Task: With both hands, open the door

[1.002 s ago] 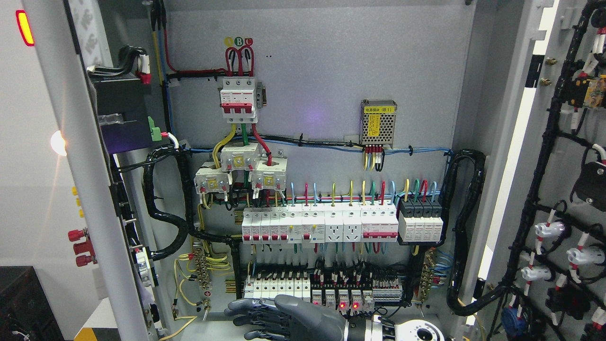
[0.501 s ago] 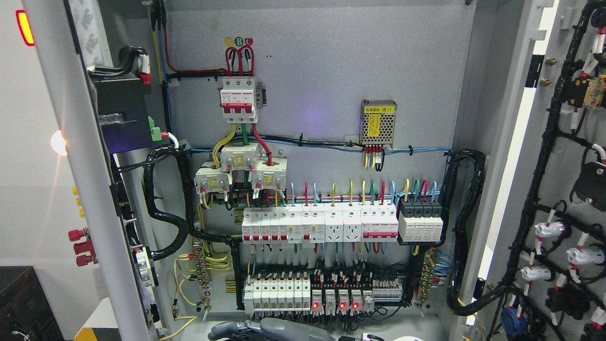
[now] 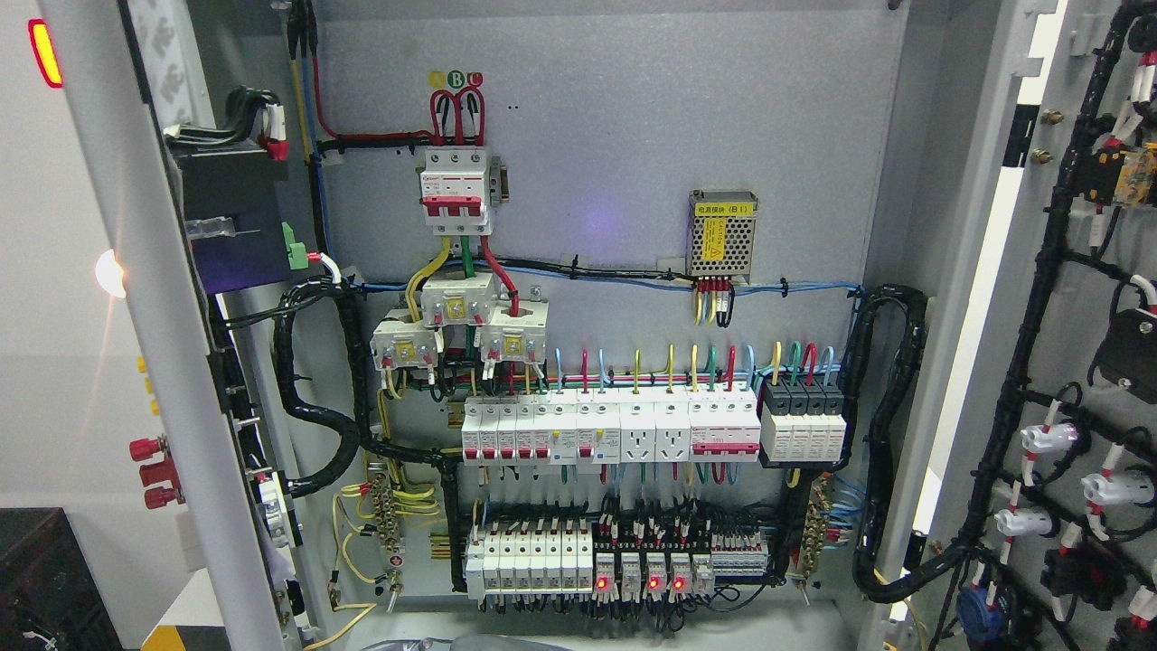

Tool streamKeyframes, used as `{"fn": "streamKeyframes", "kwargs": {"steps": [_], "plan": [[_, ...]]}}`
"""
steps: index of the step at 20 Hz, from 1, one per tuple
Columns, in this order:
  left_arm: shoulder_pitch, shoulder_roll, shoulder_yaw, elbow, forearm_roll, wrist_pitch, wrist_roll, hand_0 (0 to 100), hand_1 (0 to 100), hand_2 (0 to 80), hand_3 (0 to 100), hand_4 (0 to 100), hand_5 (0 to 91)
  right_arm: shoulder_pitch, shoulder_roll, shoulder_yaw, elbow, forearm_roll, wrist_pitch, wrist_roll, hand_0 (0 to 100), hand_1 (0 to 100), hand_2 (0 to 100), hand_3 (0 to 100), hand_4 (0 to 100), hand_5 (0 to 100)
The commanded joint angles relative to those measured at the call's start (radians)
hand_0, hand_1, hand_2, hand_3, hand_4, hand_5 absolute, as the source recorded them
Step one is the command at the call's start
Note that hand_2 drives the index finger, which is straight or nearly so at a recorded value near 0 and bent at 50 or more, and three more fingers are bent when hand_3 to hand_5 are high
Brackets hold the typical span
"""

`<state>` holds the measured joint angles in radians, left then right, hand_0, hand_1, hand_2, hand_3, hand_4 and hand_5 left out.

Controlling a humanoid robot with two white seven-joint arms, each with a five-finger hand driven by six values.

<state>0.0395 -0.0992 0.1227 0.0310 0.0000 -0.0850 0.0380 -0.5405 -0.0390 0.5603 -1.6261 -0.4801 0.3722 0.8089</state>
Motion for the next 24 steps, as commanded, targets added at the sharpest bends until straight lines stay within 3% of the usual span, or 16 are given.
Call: {"fn": "streamKeyframes", "kwargs": {"steps": [1, 10, 24], "plan": [[0.0, -0.001, 0.0, 0.004, -0.032, 0.001, 0.0, 0, 0, 0.0, 0, 0, 0.0, 0.002, 0.054, 0.041, -0.012, 0.003, 0.001, -0.002, 19, 0, 0, 0, 0, 0], [-0.001, -0.001, 0.0, 0.004, -0.034, 0.001, 0.0, 0, 0, 0.0, 0, 0, 0.0, 0.004, 0.122, 0.043, -0.005, 0.063, -0.001, -0.002, 19, 0, 0, 0, 0, 0], [-0.001, -0.001, 0.0, 0.004, -0.032, 0.001, 0.0, 0, 0, 0.0, 0, 0, 0.0, 0.008, 0.176, 0.058, 0.035, 0.093, -0.001, -0.004, 19, 0, 0, 0, 0, 0]]}}
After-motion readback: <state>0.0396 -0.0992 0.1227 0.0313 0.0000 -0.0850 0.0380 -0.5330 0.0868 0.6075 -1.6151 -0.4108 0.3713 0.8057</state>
